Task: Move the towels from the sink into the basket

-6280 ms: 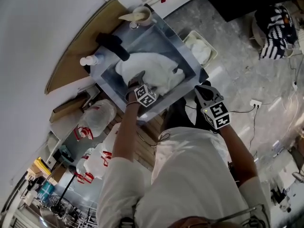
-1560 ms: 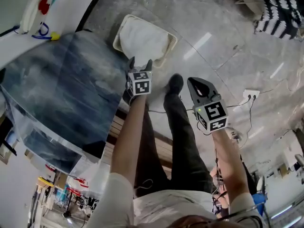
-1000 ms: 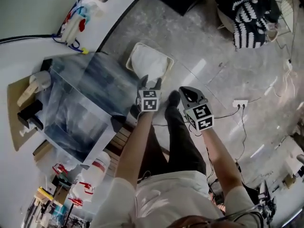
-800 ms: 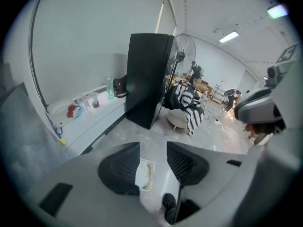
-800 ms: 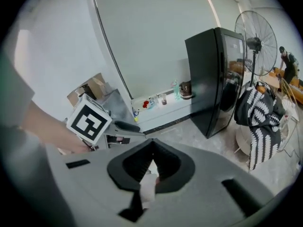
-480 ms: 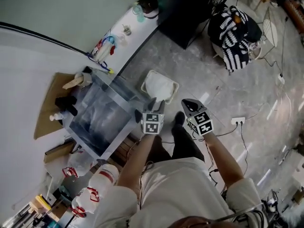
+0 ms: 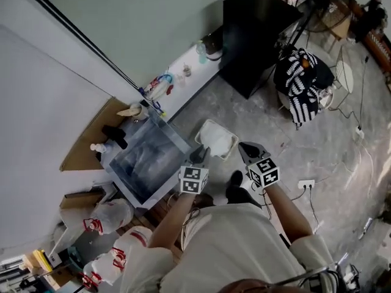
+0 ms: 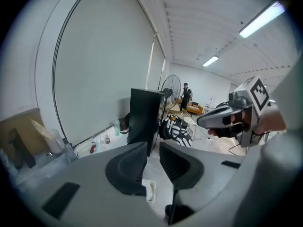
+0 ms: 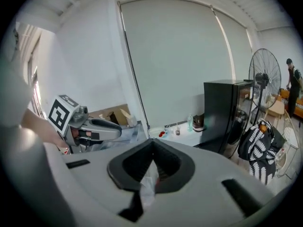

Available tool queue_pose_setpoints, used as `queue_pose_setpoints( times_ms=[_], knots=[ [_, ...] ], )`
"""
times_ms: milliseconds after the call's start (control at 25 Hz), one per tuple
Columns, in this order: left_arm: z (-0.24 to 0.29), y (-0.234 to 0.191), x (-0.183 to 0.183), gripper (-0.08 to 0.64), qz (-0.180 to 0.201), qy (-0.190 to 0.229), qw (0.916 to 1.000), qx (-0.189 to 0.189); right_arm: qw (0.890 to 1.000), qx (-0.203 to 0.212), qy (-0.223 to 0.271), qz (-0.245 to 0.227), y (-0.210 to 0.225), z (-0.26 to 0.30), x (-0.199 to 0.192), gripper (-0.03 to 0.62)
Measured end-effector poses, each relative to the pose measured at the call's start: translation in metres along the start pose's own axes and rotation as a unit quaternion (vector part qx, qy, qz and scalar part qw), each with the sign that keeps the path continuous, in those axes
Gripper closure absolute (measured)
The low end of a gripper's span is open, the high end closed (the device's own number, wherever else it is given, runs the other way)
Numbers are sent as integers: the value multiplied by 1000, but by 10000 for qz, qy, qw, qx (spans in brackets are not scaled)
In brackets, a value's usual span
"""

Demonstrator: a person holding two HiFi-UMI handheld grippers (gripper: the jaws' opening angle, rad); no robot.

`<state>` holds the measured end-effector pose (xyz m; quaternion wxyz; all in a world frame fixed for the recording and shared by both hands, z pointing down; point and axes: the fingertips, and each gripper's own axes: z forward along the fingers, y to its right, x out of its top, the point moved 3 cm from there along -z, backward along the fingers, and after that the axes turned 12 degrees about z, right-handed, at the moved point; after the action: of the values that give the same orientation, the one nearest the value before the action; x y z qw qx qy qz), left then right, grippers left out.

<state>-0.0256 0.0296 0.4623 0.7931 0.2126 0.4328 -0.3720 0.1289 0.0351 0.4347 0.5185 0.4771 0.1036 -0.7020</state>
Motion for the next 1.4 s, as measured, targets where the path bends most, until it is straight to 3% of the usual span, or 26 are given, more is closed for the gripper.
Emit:
queue_pose_setpoints(
  times_ms=[360,680,1400],
  knots=[
    [-79,-34,43,526,-49,772,9964,344,9964,153,439,-704,-52,-22,52,597],
    [-125,-56,70,535,-40,1237,9909,533,9920,281,765,-959,-76,-39,82,597],
    [-128,-73,68,537,-49,1309,9897,584,9900,244,938,-1025,-85,-39,91,597]
  ],
)
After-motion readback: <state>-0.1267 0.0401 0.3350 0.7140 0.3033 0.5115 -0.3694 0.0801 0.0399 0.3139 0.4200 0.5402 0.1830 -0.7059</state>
